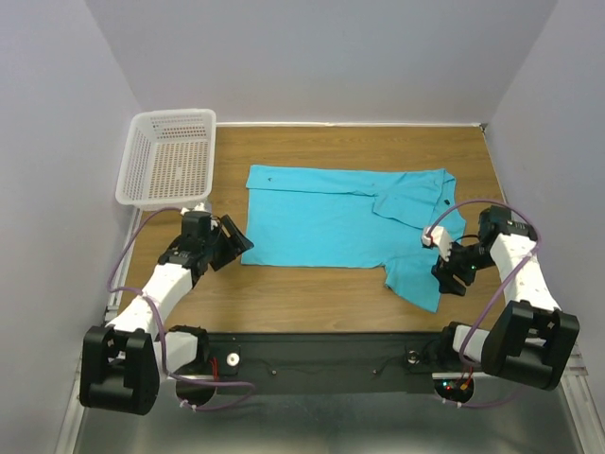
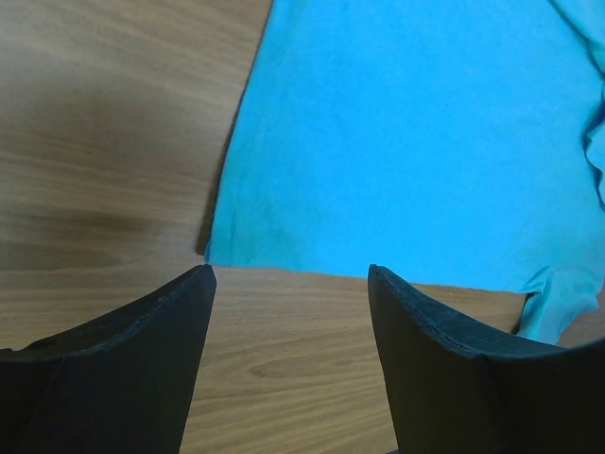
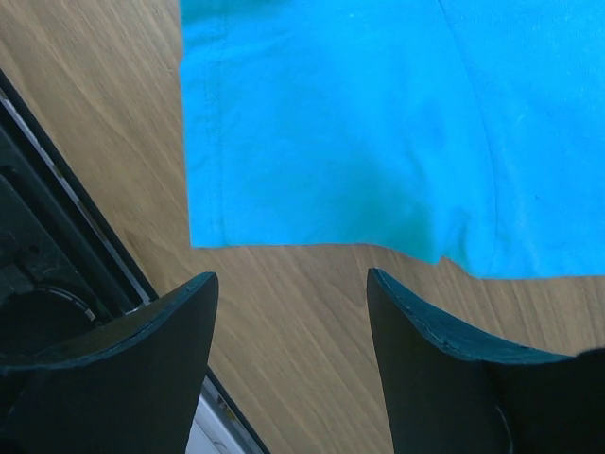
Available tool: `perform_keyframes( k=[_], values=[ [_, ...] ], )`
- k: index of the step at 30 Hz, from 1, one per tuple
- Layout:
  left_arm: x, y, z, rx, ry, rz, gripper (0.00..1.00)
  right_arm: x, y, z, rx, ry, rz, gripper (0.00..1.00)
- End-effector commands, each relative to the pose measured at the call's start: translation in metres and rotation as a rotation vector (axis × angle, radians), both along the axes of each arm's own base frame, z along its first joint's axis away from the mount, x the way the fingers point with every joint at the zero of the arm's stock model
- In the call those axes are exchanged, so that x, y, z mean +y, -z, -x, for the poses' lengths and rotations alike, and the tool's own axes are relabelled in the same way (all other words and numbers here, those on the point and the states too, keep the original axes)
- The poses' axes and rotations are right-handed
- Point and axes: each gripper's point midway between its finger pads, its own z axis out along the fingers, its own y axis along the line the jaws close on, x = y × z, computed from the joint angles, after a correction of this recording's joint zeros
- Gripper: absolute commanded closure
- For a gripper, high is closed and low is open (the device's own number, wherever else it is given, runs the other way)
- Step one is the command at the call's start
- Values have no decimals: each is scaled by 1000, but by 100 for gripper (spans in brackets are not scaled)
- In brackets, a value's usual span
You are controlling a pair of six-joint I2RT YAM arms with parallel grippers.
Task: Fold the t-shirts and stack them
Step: Fold the tshirt
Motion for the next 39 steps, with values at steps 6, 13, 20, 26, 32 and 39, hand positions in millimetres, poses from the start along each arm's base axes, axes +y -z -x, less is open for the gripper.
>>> perform_keyframes(
  k=[6, 13, 20, 26, 32, 39],
  values=[
    [1, 43, 12, 187, -132, -23, 31, 1, -2, -13, -34, 50, -21, 32],
    [10, 57, 9, 216, -203, -86, 37, 2, 0, -11, -30, 49, -27, 32],
    [14, 64, 3, 219, -231, -112, 50, 6, -7, -14, -52, 62, -47, 32],
    [10, 67, 2, 221, -210, -109, 76, 11, -11, -5, -52, 16, -60, 32],
    [9, 57, 4, 185, -197, -99, 100, 7, -4, 19, 9, -117, -18, 33],
    [3, 51, 8, 174, -170, -61, 100, -5, 6, 41, 82, -255, 55, 34]
  ],
)
